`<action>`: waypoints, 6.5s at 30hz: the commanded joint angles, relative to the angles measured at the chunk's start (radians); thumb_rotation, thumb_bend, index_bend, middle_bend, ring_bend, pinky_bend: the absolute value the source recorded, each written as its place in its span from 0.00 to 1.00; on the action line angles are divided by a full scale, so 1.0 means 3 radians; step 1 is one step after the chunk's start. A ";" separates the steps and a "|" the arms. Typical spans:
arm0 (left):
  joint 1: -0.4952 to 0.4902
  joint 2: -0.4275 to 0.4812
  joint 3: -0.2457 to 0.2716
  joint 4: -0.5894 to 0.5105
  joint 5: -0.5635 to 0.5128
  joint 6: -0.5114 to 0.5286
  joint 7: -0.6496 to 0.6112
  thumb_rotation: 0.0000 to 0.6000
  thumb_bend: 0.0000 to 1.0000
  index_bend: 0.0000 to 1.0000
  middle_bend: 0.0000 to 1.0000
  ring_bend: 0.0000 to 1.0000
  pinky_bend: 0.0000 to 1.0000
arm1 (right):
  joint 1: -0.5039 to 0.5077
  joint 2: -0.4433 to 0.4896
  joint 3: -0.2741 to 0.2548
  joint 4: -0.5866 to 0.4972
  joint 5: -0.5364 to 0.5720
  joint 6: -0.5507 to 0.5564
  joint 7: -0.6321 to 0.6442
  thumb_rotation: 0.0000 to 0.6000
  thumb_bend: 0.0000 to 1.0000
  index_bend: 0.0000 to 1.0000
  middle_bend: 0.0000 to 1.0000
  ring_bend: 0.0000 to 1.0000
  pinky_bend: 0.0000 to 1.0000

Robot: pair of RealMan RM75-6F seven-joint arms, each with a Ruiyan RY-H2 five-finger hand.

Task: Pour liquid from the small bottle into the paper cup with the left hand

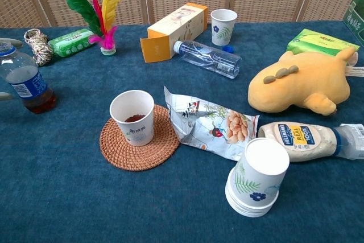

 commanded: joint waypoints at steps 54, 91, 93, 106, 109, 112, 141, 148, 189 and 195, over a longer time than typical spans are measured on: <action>-0.0114 -0.0467 -0.0188 0.0213 -0.0291 -0.0050 0.0351 1.00 0.44 0.48 0.36 0.26 0.29 | 0.0012 0.0075 -0.0009 0.0010 0.0010 -0.0034 0.0253 1.00 0.00 0.00 0.00 0.00 0.00; -0.0427 0.0938 -0.0068 -0.1634 0.0010 -0.0251 0.2193 1.00 0.46 0.54 0.42 0.28 0.38 | 0.0004 0.0124 -0.0024 -0.0008 -0.0040 -0.0013 0.0367 1.00 0.00 0.00 0.00 0.00 0.00; -0.0471 0.0979 -0.0084 -0.1751 -0.0013 -0.0325 0.2343 1.00 0.46 0.55 0.43 0.28 0.38 | 0.0006 0.0125 -0.0024 -0.0008 -0.0040 -0.0016 0.0373 1.00 0.00 0.00 0.00 0.00 0.00; -0.0778 0.1131 -0.0274 -0.2416 -0.0339 -0.0811 0.3558 1.00 0.47 0.55 0.43 0.28 0.38 | 0.0019 0.0141 -0.0018 0.0013 -0.0011 -0.0050 0.0447 1.00 0.00 0.00 0.00 0.00 0.00; -0.0837 0.1152 -0.0304 -0.2554 -0.0428 -0.0897 0.3876 1.00 0.47 0.55 0.43 0.28 0.38 | 0.0017 0.0150 -0.0016 0.0012 -0.0017 -0.0043 0.0481 1.00 0.00 0.00 0.00 0.00 0.00; -0.0893 0.1167 -0.0334 -0.2702 -0.0517 -0.0963 0.4180 1.00 0.47 0.55 0.43 0.28 0.38 | 0.0012 0.0162 -0.0013 0.0015 -0.0018 -0.0031 0.0516 1.00 0.00 0.00 0.00 0.00 0.00; -0.1417 0.0905 -0.0274 -0.3194 -0.1616 -0.1123 0.6229 1.00 0.48 0.55 0.43 0.28 0.38 | -0.0010 0.0233 -0.0021 0.0054 -0.0082 0.0019 0.0768 1.00 0.00 0.00 0.00 0.00 0.00; -0.1515 0.0891 -0.0219 -0.3274 -0.1788 -0.1078 0.6493 1.00 0.48 0.55 0.43 0.28 0.38 | -0.0013 0.0236 -0.0028 0.0055 -0.0104 0.0027 0.0777 1.00 0.00 0.00 0.00 0.00 0.00; -0.1894 0.0883 0.0204 -0.3487 -0.1939 -0.0678 0.7744 1.00 0.48 0.57 0.43 0.28 0.38 | -0.0018 0.0257 -0.0023 0.0069 -0.0110 0.0048 0.0846 1.00 0.00 0.00 0.00 0.00 0.00; -0.1924 0.0914 0.0229 -0.3511 -0.1924 -0.0619 0.7873 1.00 0.48 0.57 0.43 0.28 0.38 | -0.0020 0.0259 -0.0028 0.0067 -0.0123 0.0052 0.0848 1.00 0.00 0.00 0.00 0.00 0.00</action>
